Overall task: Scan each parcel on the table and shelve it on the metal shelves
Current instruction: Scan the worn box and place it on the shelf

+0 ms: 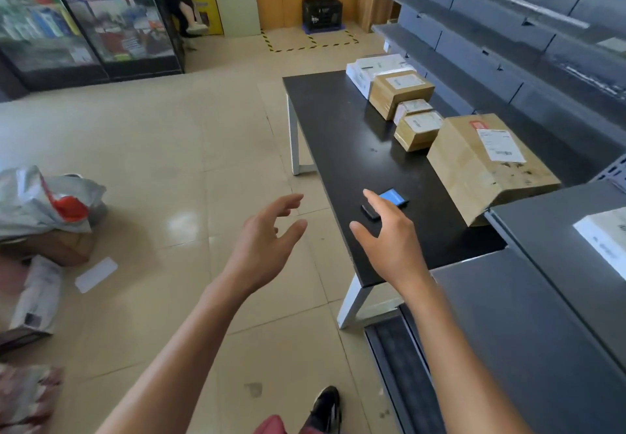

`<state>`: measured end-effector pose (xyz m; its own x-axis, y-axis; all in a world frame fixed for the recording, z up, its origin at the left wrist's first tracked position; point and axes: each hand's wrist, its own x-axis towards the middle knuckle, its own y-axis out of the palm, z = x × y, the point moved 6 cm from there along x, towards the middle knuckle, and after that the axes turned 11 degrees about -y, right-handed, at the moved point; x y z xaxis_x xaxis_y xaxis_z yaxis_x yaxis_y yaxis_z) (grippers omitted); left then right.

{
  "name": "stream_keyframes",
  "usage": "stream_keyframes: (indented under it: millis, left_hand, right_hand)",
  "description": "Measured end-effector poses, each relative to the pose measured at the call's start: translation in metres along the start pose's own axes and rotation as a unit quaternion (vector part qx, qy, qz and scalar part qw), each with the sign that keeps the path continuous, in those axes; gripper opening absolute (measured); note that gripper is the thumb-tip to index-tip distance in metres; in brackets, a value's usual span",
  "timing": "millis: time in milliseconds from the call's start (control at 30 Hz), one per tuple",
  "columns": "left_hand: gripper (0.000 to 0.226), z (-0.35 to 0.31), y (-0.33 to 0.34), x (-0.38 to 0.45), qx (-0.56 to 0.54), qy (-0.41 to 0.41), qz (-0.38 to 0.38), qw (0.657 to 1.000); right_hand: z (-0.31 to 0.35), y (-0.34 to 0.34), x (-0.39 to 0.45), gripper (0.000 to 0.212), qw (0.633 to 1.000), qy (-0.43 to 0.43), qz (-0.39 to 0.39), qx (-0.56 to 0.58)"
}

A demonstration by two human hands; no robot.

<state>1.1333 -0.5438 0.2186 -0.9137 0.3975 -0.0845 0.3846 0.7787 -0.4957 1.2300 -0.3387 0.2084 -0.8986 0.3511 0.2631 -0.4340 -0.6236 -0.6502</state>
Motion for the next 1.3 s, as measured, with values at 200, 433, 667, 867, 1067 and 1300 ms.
stream_keyframes:
  millis: [200, 433, 667, 867, 1067, 1300]
  left_hand:
    - [0.040, -0.006, 0.013, 0.064, -0.002, 0.001, 0.016, 1.000]
    - [0.037, -0.003, 0.051, 0.145, -0.015, 0.015, 0.082, 0.996]
    - [0.041, -0.004, 0.081, 0.243, -0.036, 0.041, 0.153, 0.987]
    - [0.038, -0.011, 0.116, 0.324, -0.004, 0.071, 0.245, 0.967]
    - [0.039, -0.027, 0.156, 0.362, 0.036, 0.096, 0.325, 0.940]
    - [0.042, -0.067, 0.214, 0.393, 0.057, 0.122, 0.385, 0.913]
  right_hand:
    - [-0.029, -0.001, 0.045, 0.065, 0.999, 0.027, -0.019, -0.004]
    - [-0.074, -0.003, 0.083, 0.071, 0.994, 0.096, -0.047, -0.020]
    - [-0.102, 0.002, 0.137, 0.074, 0.984, 0.153, -0.082, -0.046]
    - [-0.123, 0.000, 0.168, 0.070, 0.963, 0.223, -0.136, -0.067]
    - [-0.150, 0.003, 0.167, 0.069, 0.939, 0.294, -0.155, -0.085]
    - [-0.196, -0.008, 0.172, 0.065, 0.914, 0.349, -0.184, -0.093]
